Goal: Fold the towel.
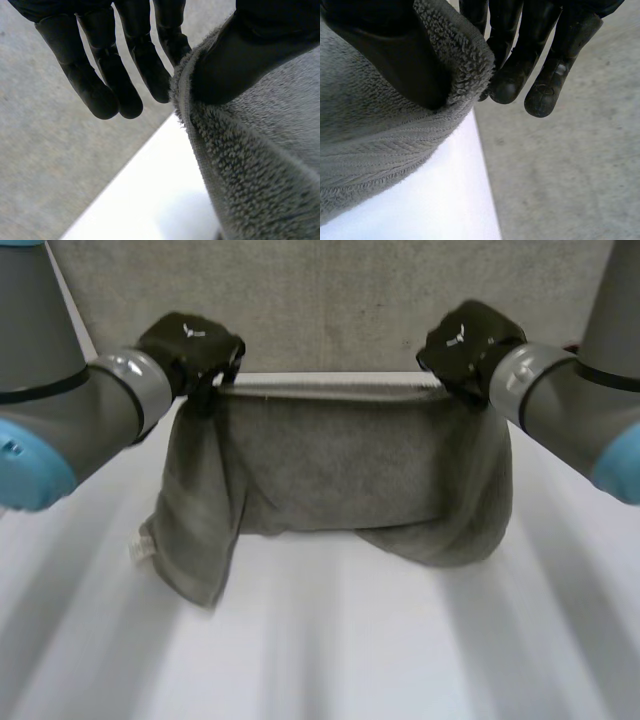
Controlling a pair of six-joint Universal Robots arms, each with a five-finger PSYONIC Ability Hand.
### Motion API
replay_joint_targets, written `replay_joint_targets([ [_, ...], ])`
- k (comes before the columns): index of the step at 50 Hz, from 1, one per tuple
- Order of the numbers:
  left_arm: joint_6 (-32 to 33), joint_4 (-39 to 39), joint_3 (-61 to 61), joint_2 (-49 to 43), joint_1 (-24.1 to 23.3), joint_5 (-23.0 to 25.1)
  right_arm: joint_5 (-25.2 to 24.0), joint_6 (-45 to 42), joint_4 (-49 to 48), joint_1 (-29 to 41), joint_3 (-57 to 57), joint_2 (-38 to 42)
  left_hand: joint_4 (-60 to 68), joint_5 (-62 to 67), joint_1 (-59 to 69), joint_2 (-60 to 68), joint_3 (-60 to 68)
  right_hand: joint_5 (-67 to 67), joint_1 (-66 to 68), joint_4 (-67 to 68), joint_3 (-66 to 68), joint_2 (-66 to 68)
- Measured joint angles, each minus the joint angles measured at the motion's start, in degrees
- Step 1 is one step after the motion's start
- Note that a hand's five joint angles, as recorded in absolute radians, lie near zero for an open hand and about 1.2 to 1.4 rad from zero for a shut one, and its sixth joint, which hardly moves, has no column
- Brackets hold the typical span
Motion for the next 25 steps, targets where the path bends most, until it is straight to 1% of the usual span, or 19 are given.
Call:
replay_joint_targets([
  [3,2.33,1.42,5.43,-2.78,0.31,0.02,0.00,0.26,-4.00,0.07,-4.91,3.23,0.00,0.00,0.00,0.01,0.05,0.00,0.00,0.00,0.00,0.00],
  [7,7.13,6.75,14.07,-6.38,0.52,-0.59,0.53,1.04,-14.84,0.62,-12.98,7.74,0.00,0.00,0.00,0.01,0.10,0.00,0.00,0.00,0.00,0.00],
  [10,10.77,17.31,19.14,-7.27,0.31,-3.11,2.25,2.58,-28.71,1.73,-16.98,9.48,0.00,0.00,0.00,0.02,0.15,0.00,0.00,0.00,0.00,0.00],
  [11,11.19,19.47,19.55,-7.15,0.24,-3.67,2.58,2.91,-31.11,1.92,-17.22,9.49,0.00,0.00,0.00,0.02,0.15,0.00,0.00,0.00,0.00,0.00],
  [13,12.20,27.64,20.06,-6.18,0.01,-5.70,3.62,4.20,-39.07,2.50,-17.25,8.78,0.00,0.00,0.00,0.02,0.16,0.00,0.00,0.00,0.00,0.00],
  [16,12.40,35.74,18.15,-4.40,-0.14,-7.53,4.19,5.55,-45.01,2.91,-15.60,6.97,0.00,0.01,0.00,0.02,0.16,0.00,0.00,0.00,0.00,0.01],
  [17,12.30,37.84,16.71,-3.67,-0.13,-7.89,4.14,5.93,-45.83,2.97,-14.65,6.19,0.00,0.04,0.00,0.02,0.16,0.00,0.00,0.00,0.00,0.02],
  [20,11.92,40.45,11.39,-2.20,0.05,-7.66,3.69,6.54,-44.59,2.99,-11.83,4.94,0.00,0.57,0.00,0.02,0.18,0.00,0.00,0.00,0.00,0.02],
  [25,11.61,41.23,-0.53,-0.51,0.73,-5.07,2.89,6.93,-38.45,2.86,-6.24,4.40,0.00,0.90,0.00,0.14,0.21,0.00,0.00,0.00,0.00,0.03],
])
